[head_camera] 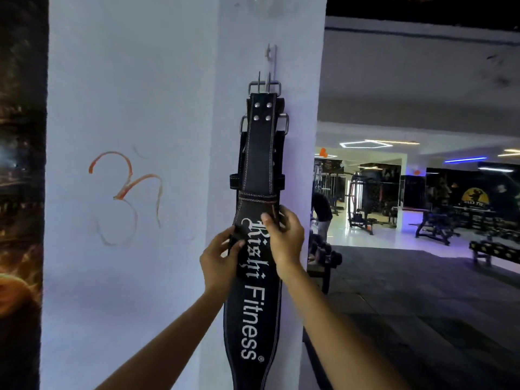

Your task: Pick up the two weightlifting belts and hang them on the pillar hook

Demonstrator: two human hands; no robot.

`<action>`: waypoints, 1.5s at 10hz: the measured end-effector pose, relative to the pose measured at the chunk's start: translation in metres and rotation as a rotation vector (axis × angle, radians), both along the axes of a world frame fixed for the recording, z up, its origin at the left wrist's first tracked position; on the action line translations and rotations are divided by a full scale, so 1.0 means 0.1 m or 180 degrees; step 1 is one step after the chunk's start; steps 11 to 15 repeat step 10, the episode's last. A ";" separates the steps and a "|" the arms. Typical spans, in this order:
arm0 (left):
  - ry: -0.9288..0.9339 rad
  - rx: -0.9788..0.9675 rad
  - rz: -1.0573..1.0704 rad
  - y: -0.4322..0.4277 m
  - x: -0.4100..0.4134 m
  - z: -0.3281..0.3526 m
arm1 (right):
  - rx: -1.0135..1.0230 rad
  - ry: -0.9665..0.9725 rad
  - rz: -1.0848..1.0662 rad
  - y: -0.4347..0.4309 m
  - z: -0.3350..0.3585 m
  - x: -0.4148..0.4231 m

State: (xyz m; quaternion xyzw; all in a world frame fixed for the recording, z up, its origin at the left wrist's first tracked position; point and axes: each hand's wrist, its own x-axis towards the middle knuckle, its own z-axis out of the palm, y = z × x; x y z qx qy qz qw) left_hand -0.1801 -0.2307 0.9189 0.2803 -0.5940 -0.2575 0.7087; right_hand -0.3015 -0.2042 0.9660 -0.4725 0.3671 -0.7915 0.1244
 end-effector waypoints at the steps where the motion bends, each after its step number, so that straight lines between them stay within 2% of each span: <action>1: 0.0304 0.0533 0.0049 0.01 0.03 -0.33 | 0.0425 0.0155 0.0049 0.03 -0.54 -0.11; 2: 0.0316 0.1128 -0.0312 -0.03 0.11 -0.64 | 0.0947 0.0298 0.0147 0.11 -1.03 -0.23; 4: 0.0187 0.1657 -0.0602 0.07 0.18 -1.22 | 0.1657 0.0289 0.0393 0.25 -1.67 -0.35; 6: 0.0354 0.1963 -0.0807 0.16 0.18 -1.30 | 0.1837 0.0707 0.0212 0.32 -1.72 -0.36; 7: -0.0044 0.2068 -0.0729 0.17 0.21 -1.27 | 0.2049 0.0833 0.0043 0.33 -1.78 -0.34; 8: -0.0821 0.1833 0.0073 0.27 0.26 -1.28 | 0.2046 0.0748 -0.0174 0.37 -1.89 -0.29; 9: -0.1387 0.1336 0.0534 0.44 0.35 -1.40 | 0.1675 0.0854 -0.0914 0.45 -2.08 -0.24; 10: -0.1900 0.1086 0.0913 0.55 0.44 -1.39 | 0.1157 0.1360 -0.1759 0.48 -2.10 -0.24; 15: -0.1900 0.1086 0.0913 0.55 0.44 -1.39 | 0.1157 0.1360 -0.1759 0.48 -2.10 -0.24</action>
